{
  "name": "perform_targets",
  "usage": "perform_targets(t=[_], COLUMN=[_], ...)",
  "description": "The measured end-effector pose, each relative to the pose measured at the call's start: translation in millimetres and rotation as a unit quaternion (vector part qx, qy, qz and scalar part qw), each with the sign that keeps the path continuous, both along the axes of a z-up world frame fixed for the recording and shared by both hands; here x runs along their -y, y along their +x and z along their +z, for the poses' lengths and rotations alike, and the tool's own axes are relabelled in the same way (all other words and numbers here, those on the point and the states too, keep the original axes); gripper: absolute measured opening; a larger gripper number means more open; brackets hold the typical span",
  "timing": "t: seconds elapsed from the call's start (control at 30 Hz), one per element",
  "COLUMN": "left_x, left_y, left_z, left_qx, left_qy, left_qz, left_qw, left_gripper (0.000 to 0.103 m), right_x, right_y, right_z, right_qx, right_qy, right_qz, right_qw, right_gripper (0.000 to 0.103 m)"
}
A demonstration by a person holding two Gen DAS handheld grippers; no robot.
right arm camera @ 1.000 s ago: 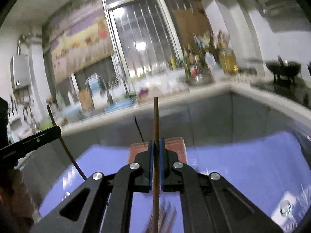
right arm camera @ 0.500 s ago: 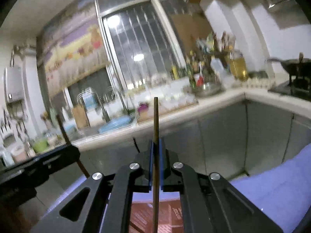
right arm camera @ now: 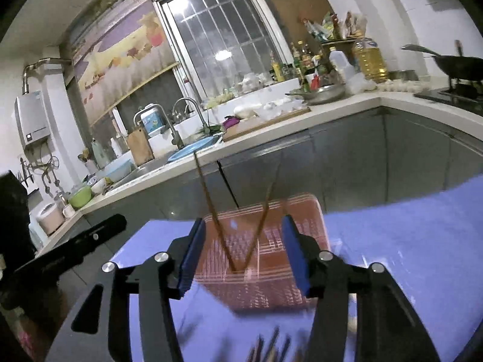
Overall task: Organize utensils
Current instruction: 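Open the left gripper over the basket while the right gripper releases its chopstick, then move both grippers back down to the remaining chopsticks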
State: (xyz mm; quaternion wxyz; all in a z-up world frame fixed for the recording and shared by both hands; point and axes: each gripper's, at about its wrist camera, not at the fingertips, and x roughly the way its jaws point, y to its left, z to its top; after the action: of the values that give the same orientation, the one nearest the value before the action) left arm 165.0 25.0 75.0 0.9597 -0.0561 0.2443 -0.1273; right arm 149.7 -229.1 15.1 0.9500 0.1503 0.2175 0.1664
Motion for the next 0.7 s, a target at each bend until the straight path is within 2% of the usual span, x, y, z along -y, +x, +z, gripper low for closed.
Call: perform_targets(t=[0.1,0.17,0.27,0.37,0.43,0.5,0.53,0.6,0.63,0.7], left_x=[-5,2,16,36,47,61,67,76,78,74], left_y=[-33,-50,-69,-84,-90,-93,-93,-91,-90,-91], left_z=[-28,-55,-91,-113,-123,-135,-141,-156,-161,-163], left_qx=[-0.021,-0.057,-0.117,-0.152,-0.172,-0.187,-0.192,-0.210,-0.215,-0.216], left_qy=[0.025,0.049,0.053,0.048,0.041,0.050,0.062,0.078,0.084,0.080], left_qz=[-0.011,-0.035,-0.080,-0.122,-0.143,-0.156,-0.154,-0.150,-0.143,-0.135], left_qw=[0.9994,0.9965,0.9885,0.9797,0.9738,0.9686,0.9672,0.9630,0.9623,0.9638], left_gripper=[0.045,0.045,0.044,0.039,0.039,0.035,0.031,0.024,0.019,0.018], right_x=[1,-5,-14,-26,-26,-16,-8,6,6,2], right_y=[-36,-59,-84,-104,-113,-117,-118,-122,-127,-131], right_z=[-32,-61,-98,-125,-131,-135,-136,-134,-130,-124], right_qx=[-0.048,-0.098,-0.161,-0.205,-0.204,-0.214,-0.216,-0.225,-0.215,-0.202], right_qy=[-0.028,-0.069,-0.086,-0.095,-0.100,-0.116,-0.106,-0.068,-0.070,-0.077], right_qz=[-0.010,-0.012,0.005,0.035,0.035,-0.008,-0.022,-0.029,-0.031,-0.029], right_qw=[0.998,0.993,0.983,0.974,0.973,0.970,0.970,0.972,0.974,0.976], right_gripper=[0.053,0.039,0.028,0.023,0.022,0.021,0.018,0.018,0.018,0.018])
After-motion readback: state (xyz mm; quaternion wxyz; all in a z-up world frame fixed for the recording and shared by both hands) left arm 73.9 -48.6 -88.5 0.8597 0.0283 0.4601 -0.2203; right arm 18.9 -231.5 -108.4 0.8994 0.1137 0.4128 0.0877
